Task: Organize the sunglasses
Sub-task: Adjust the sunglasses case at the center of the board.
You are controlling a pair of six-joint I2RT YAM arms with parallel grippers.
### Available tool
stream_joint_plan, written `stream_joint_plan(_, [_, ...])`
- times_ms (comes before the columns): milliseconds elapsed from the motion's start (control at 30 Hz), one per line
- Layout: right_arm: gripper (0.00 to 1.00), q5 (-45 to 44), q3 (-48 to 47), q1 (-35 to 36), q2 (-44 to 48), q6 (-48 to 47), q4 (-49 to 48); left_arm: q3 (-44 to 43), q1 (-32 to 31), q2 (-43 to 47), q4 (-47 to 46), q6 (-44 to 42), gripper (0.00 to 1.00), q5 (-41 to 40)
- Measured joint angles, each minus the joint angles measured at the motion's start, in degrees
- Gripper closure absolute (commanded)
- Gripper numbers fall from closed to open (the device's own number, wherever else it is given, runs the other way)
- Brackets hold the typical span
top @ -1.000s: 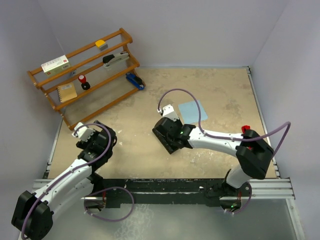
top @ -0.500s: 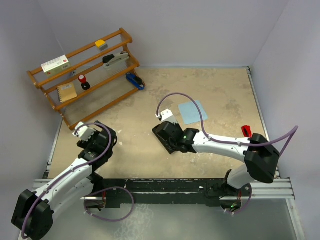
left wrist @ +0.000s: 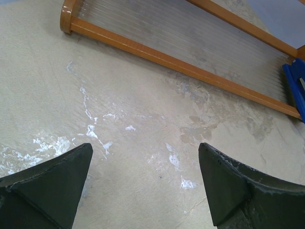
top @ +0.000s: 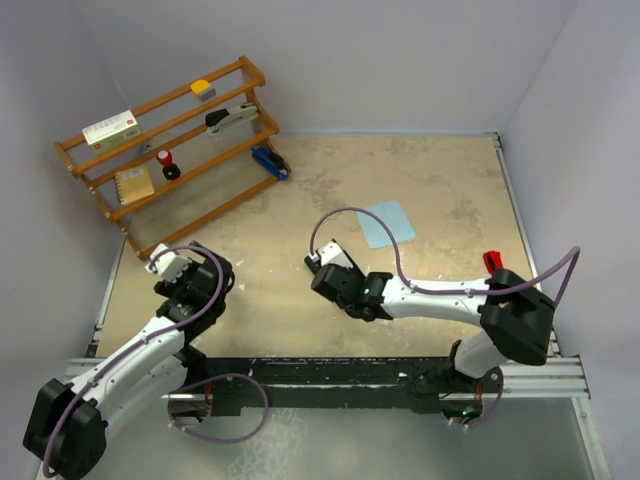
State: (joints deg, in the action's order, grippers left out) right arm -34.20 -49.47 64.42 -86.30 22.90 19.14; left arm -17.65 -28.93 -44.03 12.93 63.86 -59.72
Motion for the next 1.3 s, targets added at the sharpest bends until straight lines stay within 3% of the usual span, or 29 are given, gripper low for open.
stream_joint_plan(333, [1.0,0.76,-0.07,5.7,-4.98,2.08,-0.17,0.0,0.0,0.0,0.0,0.0,0.11,0.15])
stream_joint_plan(1300, [1.0,7.21,-12.31,8.83,-14.67,3.1,-2.82,0.0,0.0,3.72,2.73,-0.04,0.1,-0.52])
